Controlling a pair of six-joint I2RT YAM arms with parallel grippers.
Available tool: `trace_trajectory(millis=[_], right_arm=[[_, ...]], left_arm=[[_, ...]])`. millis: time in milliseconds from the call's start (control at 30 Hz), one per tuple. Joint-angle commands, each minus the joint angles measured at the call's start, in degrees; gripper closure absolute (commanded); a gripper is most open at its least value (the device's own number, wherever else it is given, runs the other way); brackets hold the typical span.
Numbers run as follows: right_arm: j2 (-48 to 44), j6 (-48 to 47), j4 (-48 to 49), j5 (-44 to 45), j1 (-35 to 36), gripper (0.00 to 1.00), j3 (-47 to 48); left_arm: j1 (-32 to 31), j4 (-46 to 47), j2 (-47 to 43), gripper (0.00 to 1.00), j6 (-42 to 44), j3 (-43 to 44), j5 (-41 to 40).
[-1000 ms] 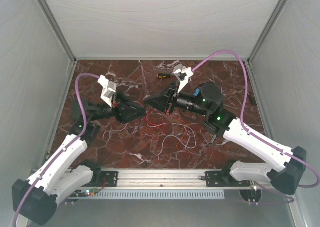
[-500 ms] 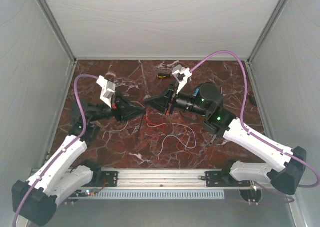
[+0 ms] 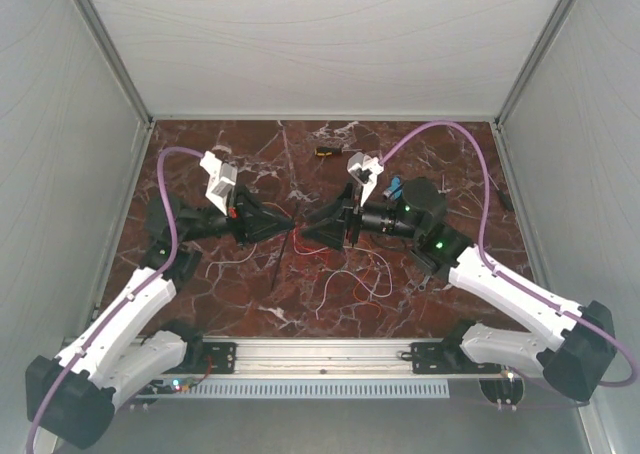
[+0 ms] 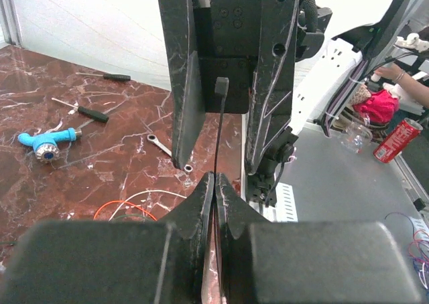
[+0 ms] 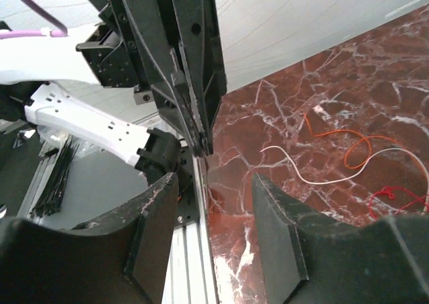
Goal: Zip-tie the wires
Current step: Adjust the ribbon.
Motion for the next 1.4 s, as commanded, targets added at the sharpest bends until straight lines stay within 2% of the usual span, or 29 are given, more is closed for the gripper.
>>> trace_trajectory(millis=[0,100,467,633,1033,1100,1167,1300,1367], right_arm=[[-0.2,2.4,9.6,-3.9,0.0,0.58,0.0],[1.8,3.5,12.5,-3.8,0.9,0.62,1.3],[4.8,2.5,13.0,-0.4,2.5,0.80,4.0],[4.9,2.5,13.3,0.0,2.8,1.00,3.7],[4.4,2.7,12.8,0.5,2.8,1.00,2.0],[4.9,3.4,12.5,-0.3,2.9,0.90,2.3],[5.3,4.0,13.0,-1.0,2.9,0.88,2.3],[5.7,4.7,14.2,-1.1,2.8,0.90,1.9],[5.7,4.9,14.8,-1.2,2.8,0.98,1.6]], left_arm=[[-0.2,2.6,-0.3,1.00,0.8,1.6,2.1],[-0.2,1.8,-0.6,1.00,1.6,1.8,2.4],[-0.2,0.0,-1.3,1.00,3.2,1.5,3.5],[-0.2,0.5,-1.3,1.00,2.7,1.5,3.5],[-0.2,0.2,-0.7,1.00,2.5,1.3,4.6],[-0.2,0.5,-0.6,1.00,2.3,1.4,4.7],[-0.2,0.8,-0.6,1.00,2.1,1.3,4.5],[-0.2,0.9,-0.7,1.00,2.1,1.1,4.2],[-0.2,0.8,-0.7,1.00,2.1,1.1,3.9]])
